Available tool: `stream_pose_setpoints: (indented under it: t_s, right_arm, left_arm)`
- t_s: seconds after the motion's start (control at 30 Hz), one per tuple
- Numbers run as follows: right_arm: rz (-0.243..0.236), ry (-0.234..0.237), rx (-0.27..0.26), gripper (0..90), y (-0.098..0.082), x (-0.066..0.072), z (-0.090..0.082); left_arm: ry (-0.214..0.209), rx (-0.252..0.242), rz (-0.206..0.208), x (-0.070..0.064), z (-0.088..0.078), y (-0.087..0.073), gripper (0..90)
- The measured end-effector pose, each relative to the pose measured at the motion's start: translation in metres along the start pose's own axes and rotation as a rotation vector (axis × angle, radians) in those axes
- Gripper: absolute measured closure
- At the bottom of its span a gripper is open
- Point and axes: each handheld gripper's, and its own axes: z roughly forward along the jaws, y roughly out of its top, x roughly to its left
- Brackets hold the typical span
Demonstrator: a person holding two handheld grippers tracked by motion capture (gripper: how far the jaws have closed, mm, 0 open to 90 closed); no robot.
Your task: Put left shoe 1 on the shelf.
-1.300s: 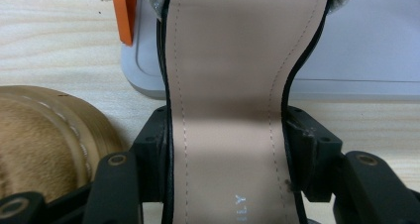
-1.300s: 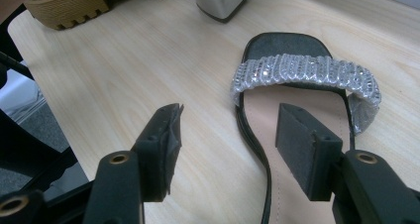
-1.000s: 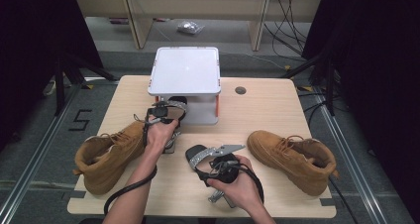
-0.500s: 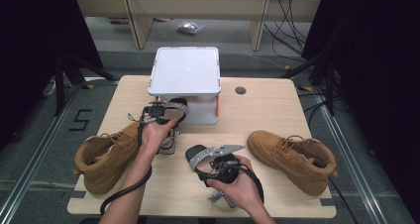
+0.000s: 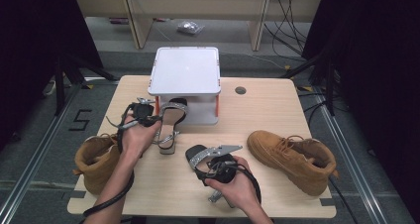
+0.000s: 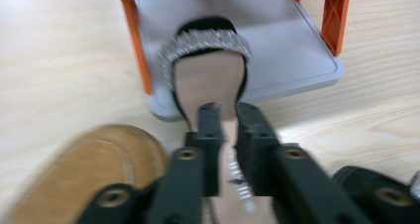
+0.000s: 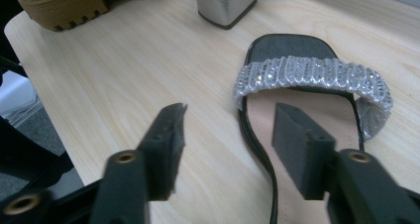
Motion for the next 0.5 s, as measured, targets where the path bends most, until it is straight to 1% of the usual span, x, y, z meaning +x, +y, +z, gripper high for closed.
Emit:
stream_pose_setpoints:
  t_s: [0.03, 0.07, 0.1, 0.13, 0.17, 0.2, 0.23, 0.27, 0.3, 0.33, 0.37, 0.4, 0.43, 0.47, 0.5]
  right_arm:
    - [0.001, 0.001, -0.005, 53.6, 0.0, 0.0, 0.001]
    - [0.001, 0.004, -0.024, 57.4, 0.0, 0.0, 0.003]
    - [0.017, -0.005, -0.007, 60.4, 0.0, 0.001, 0.002]
    - [0.017, -0.005, -0.007, 60.4, 0.0, 0.001, 0.002]
    - [0.027, -0.004, -0.001, 68.4, 0.002, 0.003, 0.004]
    - [0.027, -0.004, -0.001, 68.4, 0.002, 0.003, 0.004]
    - [0.003, -0.003, -0.033, 75.2, 0.003, 0.003, 0.009]
    - [-0.006, -0.005, -0.014, 78.3, 0.005, 0.003, 0.009]
    - [-0.006, -0.005, -0.014, 78.3, 0.005, 0.003, 0.009]
    - [-0.03, -0.01, -0.021, 81.6, 0.007, 0.003, 0.012]
    - [-0.016, -0.001, -0.02, 88.0, 0.012, 0.007, 0.015]
    - [-0.016, -0.001, -0.02, 88.0, 0.012, 0.007, 0.015]
    - [-0.022, -0.002, -0.026, 90.0, 0.014, 0.007, 0.017]
    - [-0.025, 0.003, -0.033, 90.0, 0.017, 0.008, 0.02]
    - [-0.018, 0.007, -0.034, 90.0, 0.019, 0.009, 0.021]
  left_arm:
    - [-0.011, -0.016, 0.025, 0.003, -0.009, 0.001, 87.5]
    - [-0.01, -0.025, 0.039, 0.004, -0.015, 0.002, 89.1]
    - [-0.012, -0.042, 0.055, 0.005, -0.022, 0.003, 89.4]
    - [-0.012, -0.042, 0.055, 0.005, -0.022, 0.003, 89.4]
    - [-0.021, -0.056, 0.063, 0.006, -0.027, 0.004, 89.5]
    - [-0.021, -0.062, 0.073, 0.007, -0.031, 0.006, 89.5]
    - [-0.015, -0.07, 0.076, 0.006, -0.036, 0.008, 89.5]
    - [-0.018, -0.079, 0.087, 0.007, -0.039, 0.011, 89.6]
    - [-0.016, -0.091, 0.104, 0.008, -0.043, 0.014, 89.6]
    - [-0.016, -0.103, 0.124, 0.009, -0.047, 0.019, 89.6]
    - [-0.016, -0.114, 0.134, 0.01, -0.048, 0.023, 89.6]
    - [-0.017, -0.122, 0.141, 0.011, -0.049, 0.026, 89.6]
    - [-0.018, -0.13, 0.147, 0.013, -0.048, 0.032, 89.6]
    - [-0.012, -0.12, 0.166, 0.015, -0.048, 0.035, 89.7]
    - [-0.005, -0.126, 0.172, 0.018, -0.045, 0.041, 89.7]
